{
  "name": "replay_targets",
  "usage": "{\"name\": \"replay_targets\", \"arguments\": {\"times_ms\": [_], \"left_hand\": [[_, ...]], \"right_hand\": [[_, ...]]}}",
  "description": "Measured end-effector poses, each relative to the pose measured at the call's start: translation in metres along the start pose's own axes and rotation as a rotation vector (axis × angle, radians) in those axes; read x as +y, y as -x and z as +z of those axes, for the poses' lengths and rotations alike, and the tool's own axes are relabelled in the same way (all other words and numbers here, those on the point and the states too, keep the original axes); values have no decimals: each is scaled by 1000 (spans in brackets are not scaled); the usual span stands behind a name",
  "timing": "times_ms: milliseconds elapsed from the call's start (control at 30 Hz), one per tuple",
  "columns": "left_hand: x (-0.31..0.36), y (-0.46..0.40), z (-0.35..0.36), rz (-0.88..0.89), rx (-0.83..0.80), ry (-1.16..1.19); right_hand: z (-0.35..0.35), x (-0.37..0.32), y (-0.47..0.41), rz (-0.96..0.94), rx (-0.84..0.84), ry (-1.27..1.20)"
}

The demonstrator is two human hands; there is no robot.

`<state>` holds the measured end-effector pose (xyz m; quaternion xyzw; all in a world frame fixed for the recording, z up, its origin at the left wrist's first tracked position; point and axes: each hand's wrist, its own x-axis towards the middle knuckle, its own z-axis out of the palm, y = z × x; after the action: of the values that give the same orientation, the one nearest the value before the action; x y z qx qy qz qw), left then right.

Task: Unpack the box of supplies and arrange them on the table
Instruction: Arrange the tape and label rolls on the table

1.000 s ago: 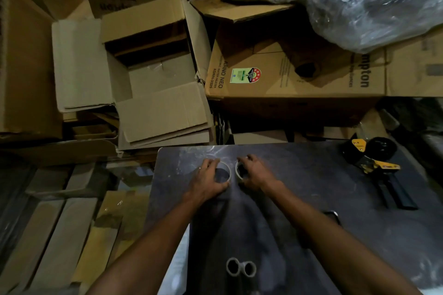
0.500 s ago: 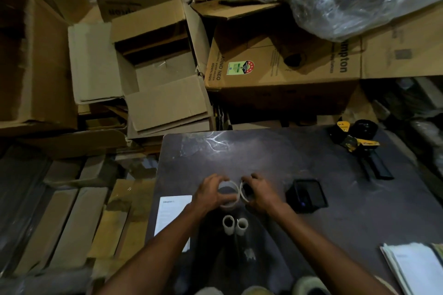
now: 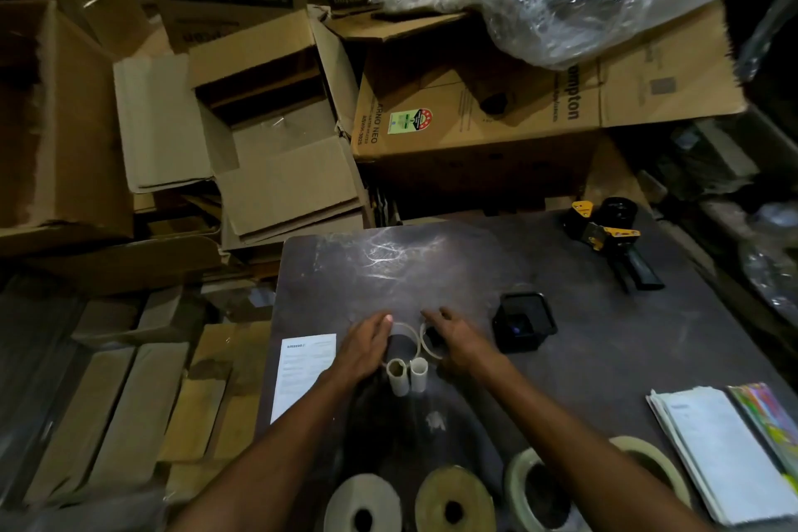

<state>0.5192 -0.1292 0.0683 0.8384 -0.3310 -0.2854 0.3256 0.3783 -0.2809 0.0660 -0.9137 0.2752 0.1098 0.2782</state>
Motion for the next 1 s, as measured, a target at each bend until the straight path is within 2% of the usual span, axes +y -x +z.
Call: {"name": "replay_targets", "arguments": {"times_ms": [400,567,800,900,1000], "left_hand": [[-23,77,7,-123,223,175],[-15,123,22,-80,285,160],[-23,185,29,-25,209,-48],[-24,205,29,-110,143,-228],[-29,220,34,-193,41,-223]], "right_hand": [[9,21,66,-5,84,-164],[19,21,105,-14,15,-179],[44,-6,158,-131,-164,-188],[48,-22,180,-194,-228,-108],[57,-34,196,-192,-250,26]]}}
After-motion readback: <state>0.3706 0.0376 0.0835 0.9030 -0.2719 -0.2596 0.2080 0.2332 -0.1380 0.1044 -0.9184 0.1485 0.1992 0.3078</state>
